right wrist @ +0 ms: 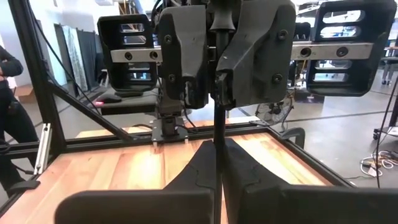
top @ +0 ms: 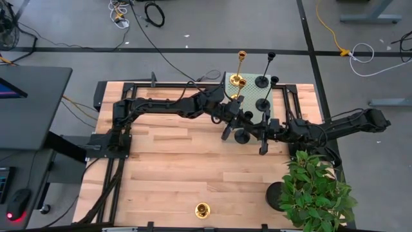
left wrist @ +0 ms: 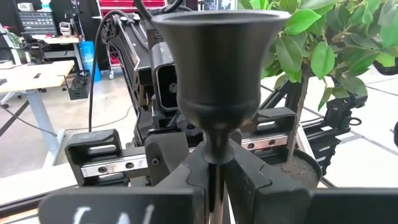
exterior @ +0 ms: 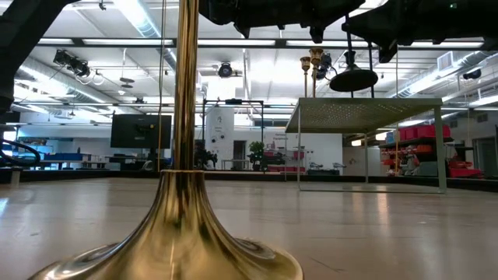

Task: Pick & Place candle stick holders
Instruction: Put the black candle holder on top of the shelf aligned with the other black candle holders

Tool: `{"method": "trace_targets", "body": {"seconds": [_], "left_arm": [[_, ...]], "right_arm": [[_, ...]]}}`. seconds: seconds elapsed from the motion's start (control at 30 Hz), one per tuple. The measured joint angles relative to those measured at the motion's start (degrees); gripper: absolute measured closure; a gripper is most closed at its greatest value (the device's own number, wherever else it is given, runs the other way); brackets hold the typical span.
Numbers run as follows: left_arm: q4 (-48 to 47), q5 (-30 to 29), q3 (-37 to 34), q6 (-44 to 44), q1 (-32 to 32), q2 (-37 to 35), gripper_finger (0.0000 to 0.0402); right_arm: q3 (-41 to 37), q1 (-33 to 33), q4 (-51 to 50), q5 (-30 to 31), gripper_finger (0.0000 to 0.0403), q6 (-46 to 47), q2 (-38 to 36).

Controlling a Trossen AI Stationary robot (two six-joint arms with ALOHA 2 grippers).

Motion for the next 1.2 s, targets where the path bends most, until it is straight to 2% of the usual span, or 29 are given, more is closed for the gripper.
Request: {"method": "trace_targets", "body": {"seconds": [0.33, 0.7, 0.93, 1.03, 1.2], "left_arm": [[0.2, -1.3, 0.0, -0.4, 0.1, 0.0, 0.0361], [0.1, -3.6, 0.0, -0.5, 0.7, 0.0, 0.0361], [0.5, -3.4, 0.0, -0.3, 1.0, 0.0, 0.039], [0.5, -3.5, 0.0, -0.2, 1.0, 0.0, 0.0364], [0.8, -3.3, -0.1, -1.5, 1.0, 0.0, 0.0283]], "right_arm": [[0.0, 0.1, -4.1, 1.2, 0.0403, -1.0, -4.4], [0.0, 2.7, -12.4, 5.6, 0.0403, -1.0, -13.4], [0.0, 4.7, -14.5, 7.6, 0.0402, -1.0, -15.4], [0.0, 5.2, -14.8, 8.2, 0.0402, -1.6, -15.8], [0.0, 5.8, -16.4, 10.9, 0.0402, -1.7, -17.2]]}}
